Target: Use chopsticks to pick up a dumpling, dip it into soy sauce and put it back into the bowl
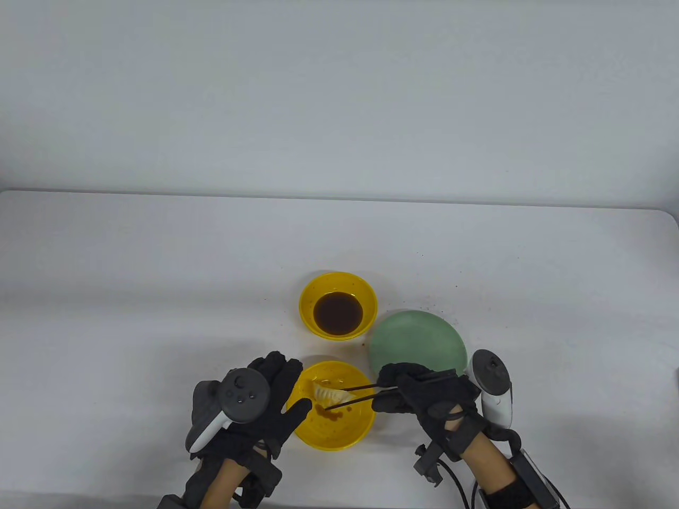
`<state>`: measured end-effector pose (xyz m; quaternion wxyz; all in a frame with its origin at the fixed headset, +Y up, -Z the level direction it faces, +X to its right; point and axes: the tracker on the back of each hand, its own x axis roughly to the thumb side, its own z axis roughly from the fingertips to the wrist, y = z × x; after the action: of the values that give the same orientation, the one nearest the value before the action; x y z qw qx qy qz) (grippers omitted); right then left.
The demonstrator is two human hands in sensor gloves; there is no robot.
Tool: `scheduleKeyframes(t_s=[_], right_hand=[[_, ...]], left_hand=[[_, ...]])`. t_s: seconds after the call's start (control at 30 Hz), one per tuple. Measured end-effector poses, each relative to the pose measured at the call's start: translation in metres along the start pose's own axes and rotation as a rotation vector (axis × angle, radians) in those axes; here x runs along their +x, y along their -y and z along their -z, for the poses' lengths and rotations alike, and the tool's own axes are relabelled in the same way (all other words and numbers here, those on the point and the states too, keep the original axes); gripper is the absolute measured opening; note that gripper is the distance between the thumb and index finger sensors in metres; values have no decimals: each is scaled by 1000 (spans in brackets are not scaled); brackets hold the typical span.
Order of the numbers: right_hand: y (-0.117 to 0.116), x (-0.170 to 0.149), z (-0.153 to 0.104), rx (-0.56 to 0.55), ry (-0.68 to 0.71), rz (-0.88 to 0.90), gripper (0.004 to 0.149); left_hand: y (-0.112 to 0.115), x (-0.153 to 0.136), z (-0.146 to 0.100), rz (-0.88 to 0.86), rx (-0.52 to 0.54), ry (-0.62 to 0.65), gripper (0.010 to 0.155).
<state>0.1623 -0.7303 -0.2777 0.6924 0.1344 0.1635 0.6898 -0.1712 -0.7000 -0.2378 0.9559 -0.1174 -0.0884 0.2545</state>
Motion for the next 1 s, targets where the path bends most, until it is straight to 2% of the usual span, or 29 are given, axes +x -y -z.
scheduleKeyframes(t_s=[0.23, 0.43, 0.73, 0.83, 1.0], right_hand=[[18, 8, 11, -104, 26, 93, 46], [27, 14, 28, -179, 28, 73, 46], [32, 9, 83, -333, 0, 37, 45], [29, -1, 99, -336, -34, 32, 45], [26, -10, 110, -339, -47, -65, 45]], left_hand=[[-5, -1, -2, -25, 30, 11, 79], [-7, -2, -2, -41, 41, 12, 79], [-7, -2, -2, -47, 34, 6, 79], [-6, -3, -1, -46, 25, 2, 79], [-5, -1, 0, -30, 20, 9, 79]])
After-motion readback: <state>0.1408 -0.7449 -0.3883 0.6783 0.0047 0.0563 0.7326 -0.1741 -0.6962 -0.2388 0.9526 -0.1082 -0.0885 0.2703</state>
